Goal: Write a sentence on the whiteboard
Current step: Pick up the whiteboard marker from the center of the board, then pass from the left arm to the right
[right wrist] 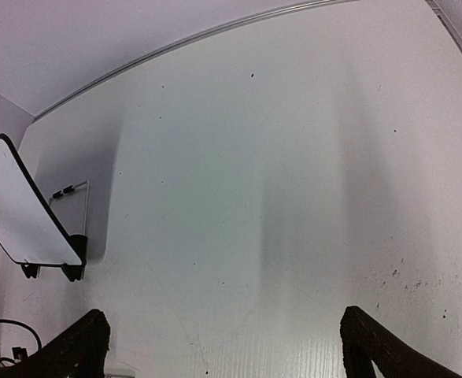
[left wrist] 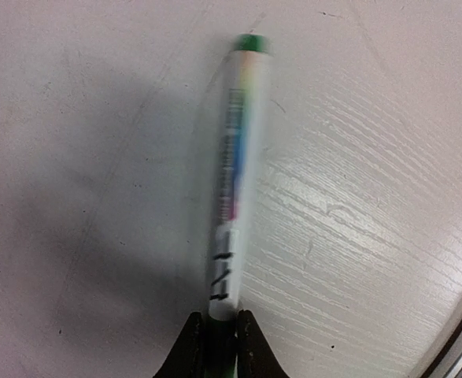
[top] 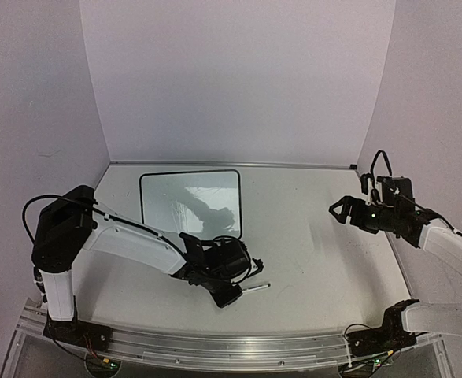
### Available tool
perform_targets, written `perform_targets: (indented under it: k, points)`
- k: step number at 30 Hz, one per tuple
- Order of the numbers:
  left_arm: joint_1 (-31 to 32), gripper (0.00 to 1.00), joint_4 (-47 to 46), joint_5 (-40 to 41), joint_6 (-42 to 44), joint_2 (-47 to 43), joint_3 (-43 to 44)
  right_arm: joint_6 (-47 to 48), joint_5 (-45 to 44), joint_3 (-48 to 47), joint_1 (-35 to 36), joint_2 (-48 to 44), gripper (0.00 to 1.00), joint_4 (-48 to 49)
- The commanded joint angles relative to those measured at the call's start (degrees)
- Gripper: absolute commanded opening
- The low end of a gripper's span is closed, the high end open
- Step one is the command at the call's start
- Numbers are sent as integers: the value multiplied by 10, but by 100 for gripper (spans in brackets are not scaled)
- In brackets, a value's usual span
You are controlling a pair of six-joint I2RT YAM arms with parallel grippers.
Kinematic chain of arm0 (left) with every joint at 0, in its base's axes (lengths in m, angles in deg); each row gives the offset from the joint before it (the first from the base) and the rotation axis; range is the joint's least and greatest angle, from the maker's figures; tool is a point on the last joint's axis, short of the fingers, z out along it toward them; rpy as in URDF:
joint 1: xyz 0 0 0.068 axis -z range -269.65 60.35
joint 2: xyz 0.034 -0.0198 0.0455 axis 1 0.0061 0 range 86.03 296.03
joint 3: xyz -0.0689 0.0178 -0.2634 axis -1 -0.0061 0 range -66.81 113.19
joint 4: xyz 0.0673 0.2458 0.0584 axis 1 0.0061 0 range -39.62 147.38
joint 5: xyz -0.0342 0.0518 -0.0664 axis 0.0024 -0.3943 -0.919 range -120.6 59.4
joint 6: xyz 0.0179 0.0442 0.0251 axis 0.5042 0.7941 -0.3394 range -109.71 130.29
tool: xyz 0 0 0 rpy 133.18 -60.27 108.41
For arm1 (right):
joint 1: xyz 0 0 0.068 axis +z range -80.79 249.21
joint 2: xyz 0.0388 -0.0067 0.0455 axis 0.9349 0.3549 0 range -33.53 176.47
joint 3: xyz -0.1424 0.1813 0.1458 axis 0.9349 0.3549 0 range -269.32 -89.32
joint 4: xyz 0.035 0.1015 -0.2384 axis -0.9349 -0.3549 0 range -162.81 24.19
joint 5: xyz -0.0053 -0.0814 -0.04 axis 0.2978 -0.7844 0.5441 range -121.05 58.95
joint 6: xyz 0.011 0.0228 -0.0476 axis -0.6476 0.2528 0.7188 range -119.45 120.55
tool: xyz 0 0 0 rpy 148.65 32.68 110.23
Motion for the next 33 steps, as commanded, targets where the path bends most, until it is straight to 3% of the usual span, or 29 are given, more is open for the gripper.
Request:
perform_targets:
  k: [1, 4, 14, 21, 25, 33]
  points:
    - [1, 6, 19, -2, 0, -11, -18, 8, 13, -24, 4, 5, 98, 6]
    - [0, 0, 19, -7, 3, -18, -27, 10, 38, -27, 7, 8, 98, 6]
    - [-1, 0, -12, -31, 7, -106, -52, 34, 255, -45, 48, 91, 98, 6]
    - [-14, 0, -31, -153, 22, -177, -38, 48, 423, -56, 130, 152, 96, 12]
    - [-16, 0, -35, -217, 21, -203, -26, 28, 466, -62, 174, 159, 96, 35]
    - [-24, 0, -44, -269, 10, -233, -23, 18, 492, -95, 248, 189, 91, 48]
